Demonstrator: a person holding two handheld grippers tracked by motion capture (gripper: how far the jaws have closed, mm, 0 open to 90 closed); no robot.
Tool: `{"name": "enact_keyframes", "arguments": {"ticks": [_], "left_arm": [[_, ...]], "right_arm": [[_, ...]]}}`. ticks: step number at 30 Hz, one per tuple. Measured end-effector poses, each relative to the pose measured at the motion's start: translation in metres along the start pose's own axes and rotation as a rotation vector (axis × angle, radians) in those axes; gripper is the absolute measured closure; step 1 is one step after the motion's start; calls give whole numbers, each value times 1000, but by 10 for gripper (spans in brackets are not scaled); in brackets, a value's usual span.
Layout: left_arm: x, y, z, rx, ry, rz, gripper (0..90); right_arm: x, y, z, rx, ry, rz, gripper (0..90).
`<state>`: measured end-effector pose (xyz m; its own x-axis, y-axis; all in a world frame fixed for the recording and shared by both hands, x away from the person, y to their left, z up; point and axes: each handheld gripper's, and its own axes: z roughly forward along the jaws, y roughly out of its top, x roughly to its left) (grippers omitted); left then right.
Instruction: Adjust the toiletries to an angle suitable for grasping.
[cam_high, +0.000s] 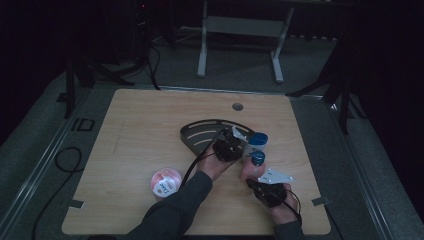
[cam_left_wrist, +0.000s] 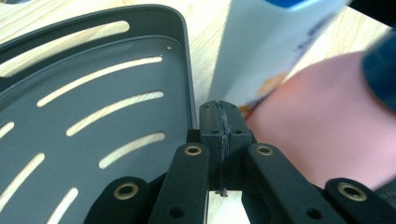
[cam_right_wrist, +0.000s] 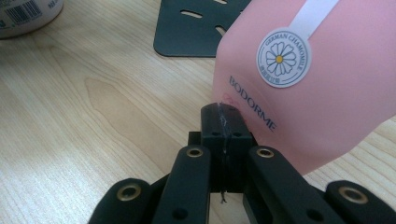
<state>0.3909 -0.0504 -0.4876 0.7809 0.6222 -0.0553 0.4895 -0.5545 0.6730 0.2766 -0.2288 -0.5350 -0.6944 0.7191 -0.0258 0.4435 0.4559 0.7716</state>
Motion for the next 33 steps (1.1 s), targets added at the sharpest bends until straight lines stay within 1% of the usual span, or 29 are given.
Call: {"name": "enact_keyframes", "arguments": {"ticks": [2,3,5,9,12,15,18,22,33], "left_arm": [[4,1,3,-4,-2,-12,895],[5,1,5,-7,-12,-14,895],[7,2,7,-8,-11,13,895],[10,5,10,-4,-24,23,894],[10,7,12,-1,-24,30,894],[10,9,15,4,-37,35,895],[7,11,19,5,-41,26,895],[5,15,23,9,-50,31,894],[7,19,29,13,-61,22,882]], "right_arm": [[-1,0,0,-2,-2,-1,898],[-1,0,0,-1,-4,1,898],[-1,0,0,0,-6,7,898],[-3,0,0,-2,-8,12,898],[-4,0,1,-1,-11,11,898],[-6,0,1,1,-14,13,898],[-8,0,2,3,-17,18,898],[-11,0,2,8,-23,17,898],[-17,2,6,4,-39,32,898]]}}
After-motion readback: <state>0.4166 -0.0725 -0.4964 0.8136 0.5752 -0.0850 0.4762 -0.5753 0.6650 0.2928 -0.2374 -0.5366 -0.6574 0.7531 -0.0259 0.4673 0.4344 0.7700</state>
